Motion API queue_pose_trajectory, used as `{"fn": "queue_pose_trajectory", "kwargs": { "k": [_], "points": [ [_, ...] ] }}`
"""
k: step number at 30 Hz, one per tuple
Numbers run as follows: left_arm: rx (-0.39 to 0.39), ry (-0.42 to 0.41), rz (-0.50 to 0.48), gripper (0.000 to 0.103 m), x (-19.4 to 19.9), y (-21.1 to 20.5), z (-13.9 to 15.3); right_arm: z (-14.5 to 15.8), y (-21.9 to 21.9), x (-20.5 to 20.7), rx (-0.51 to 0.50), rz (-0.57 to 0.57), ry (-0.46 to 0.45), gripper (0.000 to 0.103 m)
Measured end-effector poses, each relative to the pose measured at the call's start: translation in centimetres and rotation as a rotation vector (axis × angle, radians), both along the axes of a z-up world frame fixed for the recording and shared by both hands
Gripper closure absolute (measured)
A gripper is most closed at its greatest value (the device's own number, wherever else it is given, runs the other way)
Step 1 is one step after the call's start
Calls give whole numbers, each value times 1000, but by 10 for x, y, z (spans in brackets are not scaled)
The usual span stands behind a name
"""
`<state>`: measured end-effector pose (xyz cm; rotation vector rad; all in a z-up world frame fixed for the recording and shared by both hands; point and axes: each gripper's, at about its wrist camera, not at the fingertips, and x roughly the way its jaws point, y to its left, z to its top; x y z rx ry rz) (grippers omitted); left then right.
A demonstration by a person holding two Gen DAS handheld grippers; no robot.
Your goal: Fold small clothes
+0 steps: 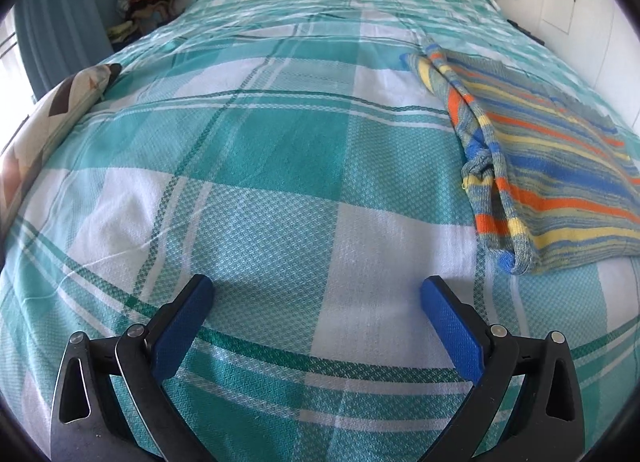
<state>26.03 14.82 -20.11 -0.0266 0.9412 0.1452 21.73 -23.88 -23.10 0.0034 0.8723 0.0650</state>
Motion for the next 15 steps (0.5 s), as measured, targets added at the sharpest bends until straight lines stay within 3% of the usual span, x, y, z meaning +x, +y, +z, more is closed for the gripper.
{"fn": "queue_pose_trajectory", "kwargs": {
  "k": [15],
  "points": [
    [1, 1, 0, 0, 0, 0, 0, -1, 4, 3, -23, -12, 13, 1]
  ]
}}
